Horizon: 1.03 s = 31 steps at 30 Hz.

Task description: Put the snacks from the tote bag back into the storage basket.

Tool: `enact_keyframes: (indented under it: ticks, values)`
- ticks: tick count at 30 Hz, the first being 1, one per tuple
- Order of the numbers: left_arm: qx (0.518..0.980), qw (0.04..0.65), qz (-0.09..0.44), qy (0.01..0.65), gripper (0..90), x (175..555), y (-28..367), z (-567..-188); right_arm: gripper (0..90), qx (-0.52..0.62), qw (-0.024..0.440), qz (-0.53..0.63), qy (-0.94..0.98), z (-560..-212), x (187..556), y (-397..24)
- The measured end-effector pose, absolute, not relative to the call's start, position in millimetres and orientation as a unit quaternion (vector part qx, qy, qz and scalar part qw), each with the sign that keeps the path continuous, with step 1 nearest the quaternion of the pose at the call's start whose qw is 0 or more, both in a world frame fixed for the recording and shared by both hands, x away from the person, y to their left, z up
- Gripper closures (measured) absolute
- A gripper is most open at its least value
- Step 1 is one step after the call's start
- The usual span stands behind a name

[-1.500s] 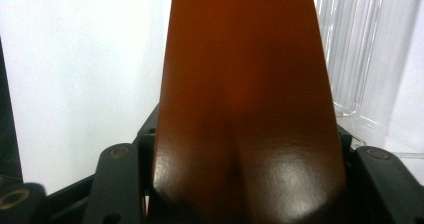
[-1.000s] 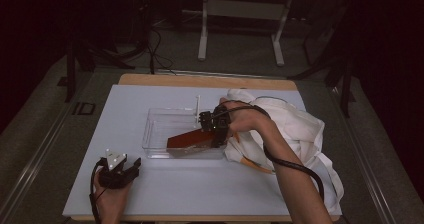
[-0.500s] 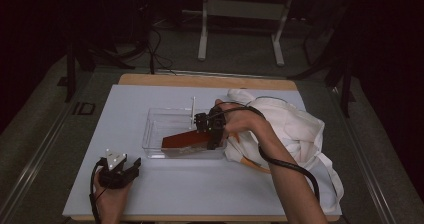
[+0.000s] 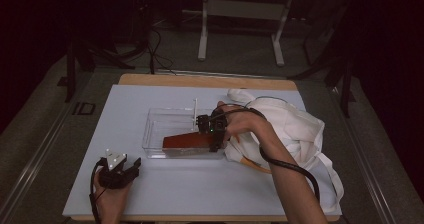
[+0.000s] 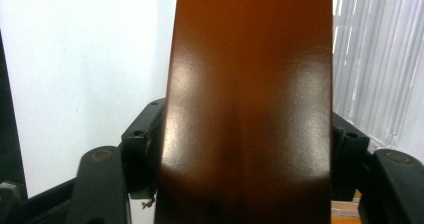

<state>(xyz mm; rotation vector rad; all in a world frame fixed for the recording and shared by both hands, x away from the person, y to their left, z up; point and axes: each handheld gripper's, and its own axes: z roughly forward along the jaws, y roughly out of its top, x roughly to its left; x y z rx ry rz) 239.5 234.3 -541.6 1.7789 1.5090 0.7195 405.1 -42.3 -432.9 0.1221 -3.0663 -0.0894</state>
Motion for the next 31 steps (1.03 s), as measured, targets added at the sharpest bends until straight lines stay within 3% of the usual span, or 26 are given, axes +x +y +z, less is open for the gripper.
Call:
enact_keyframes:
  ticks: [19,31]
  values:
    - [0.685,0.342,0.277,0.580,47.3,239.6,234.2,-541.6,31.6,0.029,0.028,-0.044,-0.998,-428.5,406.9,-55.9]
    - [0.685,0.338,0.274,0.584,47.3,240.4,234.3,-541.9,32.6,0.022,-0.024,-0.097,-0.995,-411.2,395.2,-70.1]
